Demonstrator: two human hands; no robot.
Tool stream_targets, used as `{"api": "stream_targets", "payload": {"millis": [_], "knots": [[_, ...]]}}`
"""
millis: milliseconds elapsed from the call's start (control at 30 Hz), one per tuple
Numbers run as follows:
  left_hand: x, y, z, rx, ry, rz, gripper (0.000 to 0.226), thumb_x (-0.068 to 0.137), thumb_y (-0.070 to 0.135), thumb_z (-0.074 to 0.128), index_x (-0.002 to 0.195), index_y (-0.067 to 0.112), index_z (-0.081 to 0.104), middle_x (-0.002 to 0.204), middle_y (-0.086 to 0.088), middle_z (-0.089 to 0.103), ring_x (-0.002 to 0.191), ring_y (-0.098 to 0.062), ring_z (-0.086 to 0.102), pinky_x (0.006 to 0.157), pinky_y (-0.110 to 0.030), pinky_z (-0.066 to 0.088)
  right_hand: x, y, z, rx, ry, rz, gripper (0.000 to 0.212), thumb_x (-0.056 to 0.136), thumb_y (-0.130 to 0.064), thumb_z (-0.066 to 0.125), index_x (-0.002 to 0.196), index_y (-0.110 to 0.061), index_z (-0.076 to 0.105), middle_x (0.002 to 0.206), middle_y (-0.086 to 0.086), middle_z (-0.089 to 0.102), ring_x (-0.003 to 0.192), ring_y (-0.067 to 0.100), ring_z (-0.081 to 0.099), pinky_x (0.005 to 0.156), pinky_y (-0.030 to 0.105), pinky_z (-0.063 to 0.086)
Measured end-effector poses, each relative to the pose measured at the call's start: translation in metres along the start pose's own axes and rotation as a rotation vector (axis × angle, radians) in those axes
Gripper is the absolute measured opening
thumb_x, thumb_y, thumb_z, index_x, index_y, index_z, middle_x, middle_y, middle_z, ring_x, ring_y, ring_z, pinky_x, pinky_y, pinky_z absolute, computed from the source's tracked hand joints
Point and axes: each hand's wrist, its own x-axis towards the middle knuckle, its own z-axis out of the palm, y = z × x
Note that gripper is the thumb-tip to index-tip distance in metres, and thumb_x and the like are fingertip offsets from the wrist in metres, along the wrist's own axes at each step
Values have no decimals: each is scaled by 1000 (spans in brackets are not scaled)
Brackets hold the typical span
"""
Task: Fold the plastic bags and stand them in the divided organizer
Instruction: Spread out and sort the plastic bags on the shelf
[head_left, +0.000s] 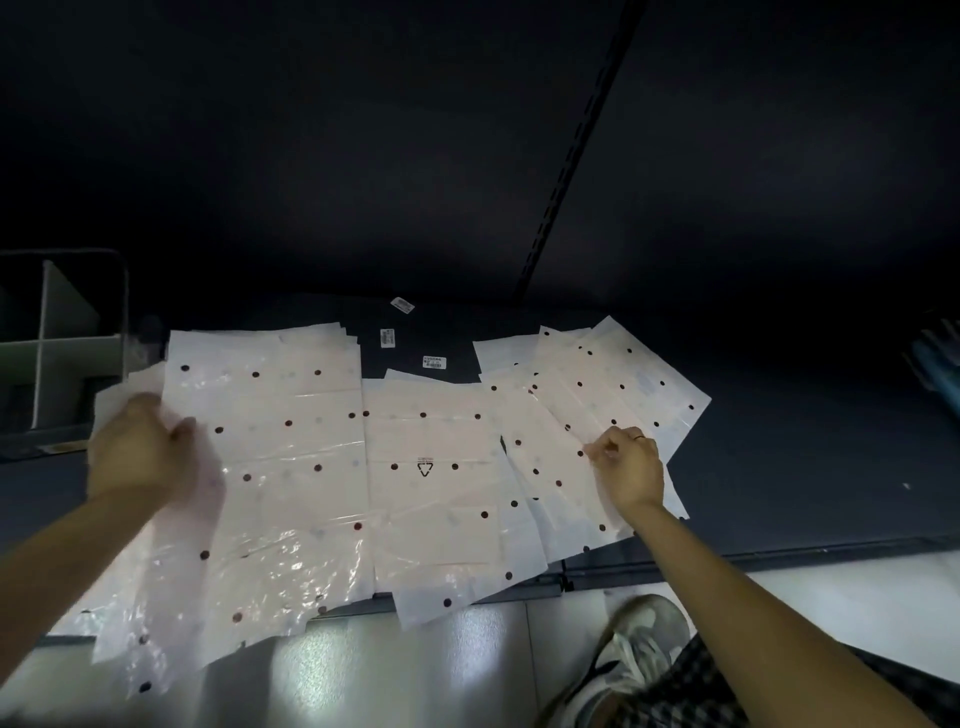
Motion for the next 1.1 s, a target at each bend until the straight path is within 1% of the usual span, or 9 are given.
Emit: {"api": "stream_targets", "payload": {"millis": [100, 167, 300, 433, 567, 667, 800, 933, 1100], "knots": [[-27, 18, 3, -96, 220, 61, 49, 91, 17, 58, 133, 0, 38, 128, -34, 40, 121, -48, 35, 98, -58, 31, 0, -9, -8, 99, 6, 22, 13, 94, -18, 53, 84, -10, 57, 86, 5, 57, 86, 25, 53, 70, 33, 44], [-52, 35, 3, -198, 204, 206, 48, 90, 14, 59, 133, 4, 41, 131, -28, 39, 123, -44, 35, 98, -56, 32, -6, -24, -14, 234, -10, 39, 18, 96, -21, 51, 83, -8, 52, 77, 3, 56, 75, 23, 53, 66, 30, 44], [-99, 76, 7, -454, -215, 422, 48, 84, 8, 67, 129, 8, 50, 127, -14, 52, 115, -32, 48, 94, -37, 38, -23, -81, -18, 641, -121, 211, 18, 96, -19, 51, 85, -5, 51, 69, 6, 54, 49, 15, 56, 45, 14, 45], [-143, 112, 17, -610, -721, 472, 77, 76, 23, 77, 141, 25, 35, 128, 5, 48, 116, -13, 48, 98, -26, 40, -47, -150, -11, 1188, -315, 570, 14, 94, -7, 44, 81, -5, 49, 77, 21, 58, 36, 16, 57, 37, 18, 47], [-154, 132, 30, -664, -610, 346, 63, 83, 16, 70, 137, 22, 38, 113, -4, 60, 96, -19, 58, 80, -28, 50, -64, -177, 1, 1288, -517, 487, 15, 98, -16, 46, 91, -4, 52, 72, 16, 67, 56, 18, 68, 54, 22, 56], [-140, 129, 32, -655, -434, 203, 43, 87, 6, 63, 126, 13, 48, 98, -17, 68, 87, -33, 63, 75, -32, 49, -56, -160, 6, 1098, -440, 285, 22, 95, -29, 53, 93, -7, 54, 84, 14, 69, 74, 19, 69, 68, 23, 57], [-120, 112, 36, -596, -392, 128, 44, 88, 4, 60, 129, 11, 45, 103, -14, 67, 88, -32, 63, 74, -32, 46, -34, -89, 5, 400, -123, -20, 31, 88, -30, 64, 113, -13, 57, 120, 2, 58, 118, 20, 50, 85, 15, 40], [-107, 107, 46, -541, -362, 126, 46, 89, 3, 57, 133, 11, 44, 104, -15, 66, 76, -26, 56, 64, -30, 40, -21, -12, 6, -88, -235, -70, 77, 82, -54, 63, 145, -22, 32, 155, -2, 23, 144, 19, 11, 116, 36, 21], [-99, 107, 58, -448, -412, 209, 49, 91, 10, 58, 137, 14, 41, 112, -14, 64, 86, -25, 56, 69, -28, 41, -15, 14, 12, 99, -42, -87, 38, 84, -30, 70, 117, -12, 62, 139, -2, 47, 133, 21, 35, 110, 37, 32]]}}
